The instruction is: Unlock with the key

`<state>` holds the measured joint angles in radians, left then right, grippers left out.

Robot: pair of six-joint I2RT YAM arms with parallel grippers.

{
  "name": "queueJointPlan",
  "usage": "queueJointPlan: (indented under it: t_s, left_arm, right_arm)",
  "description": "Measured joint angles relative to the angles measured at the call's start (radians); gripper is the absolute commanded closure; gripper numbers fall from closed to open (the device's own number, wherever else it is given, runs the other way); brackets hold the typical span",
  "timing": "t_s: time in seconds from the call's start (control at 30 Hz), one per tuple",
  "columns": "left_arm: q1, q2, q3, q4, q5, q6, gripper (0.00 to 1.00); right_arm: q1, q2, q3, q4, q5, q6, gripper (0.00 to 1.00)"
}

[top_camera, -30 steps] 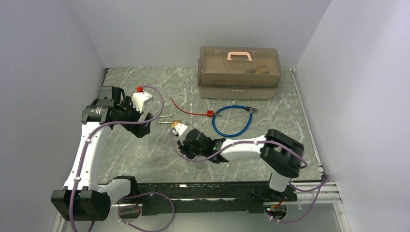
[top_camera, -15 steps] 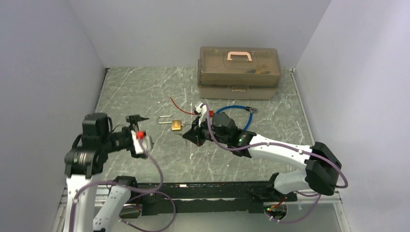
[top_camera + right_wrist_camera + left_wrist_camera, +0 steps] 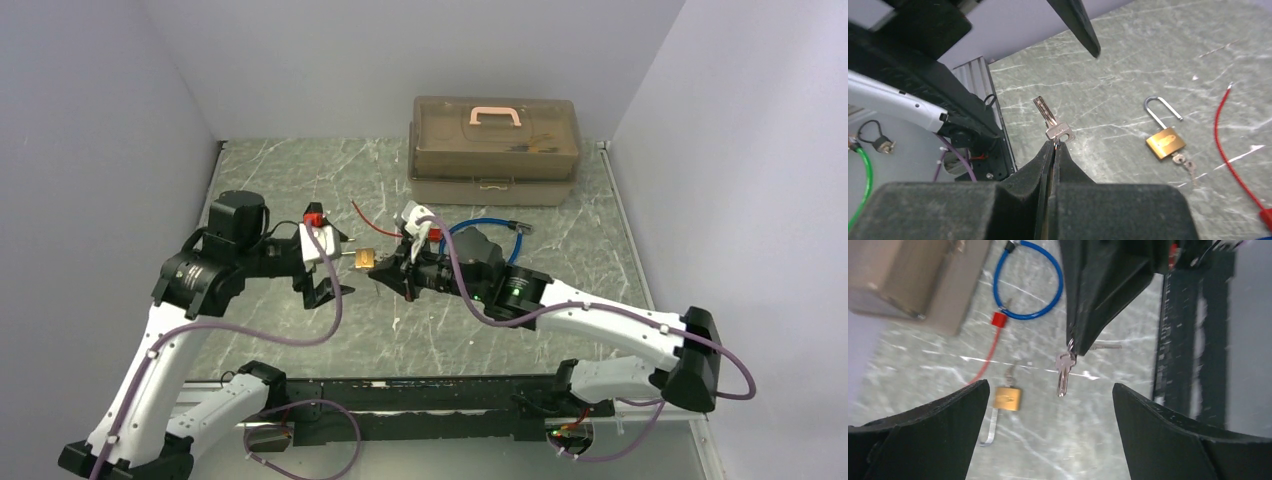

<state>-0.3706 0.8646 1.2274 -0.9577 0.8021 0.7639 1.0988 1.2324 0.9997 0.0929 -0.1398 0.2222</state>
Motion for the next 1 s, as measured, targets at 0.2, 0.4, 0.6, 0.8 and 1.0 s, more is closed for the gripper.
queueJointPlan:
  t_s: [0.2,0.4,0.6,0.8,1.0]
  left_arm:
    - [0.029,-0.004,-0.015,0.067,0.072,-0.355,0.0]
    - [0.053,-0.014,-0.033,0.189,0.258,-0.664,0.01]
    - [0.092,-0.002,-0.129,0.39,0.438,-1.003,0.01]
    - [0.135,0.014,-0.159,0.52,0.461,-1.221,0.01]
    - [0.143,-0.019,-0.161,0.573,0.461,-1.3,0.33]
  right_arm:
    - [0.086,-0.11,0.0,-0.058,0.129,-0.162,1.0]
    - [0.211,-0.161,0.001,-0.094,0.326,-0.355,1.0]
    - [0.376,-0.164,0.014,-0.1,0.553,-0.558,1.0]
    - [0.502,-0.137,0.061,-0.076,0.735,-0.742,1.0]
    - [0.521,-0.101,0.068,-0.036,0.821,-0.843,1.0]
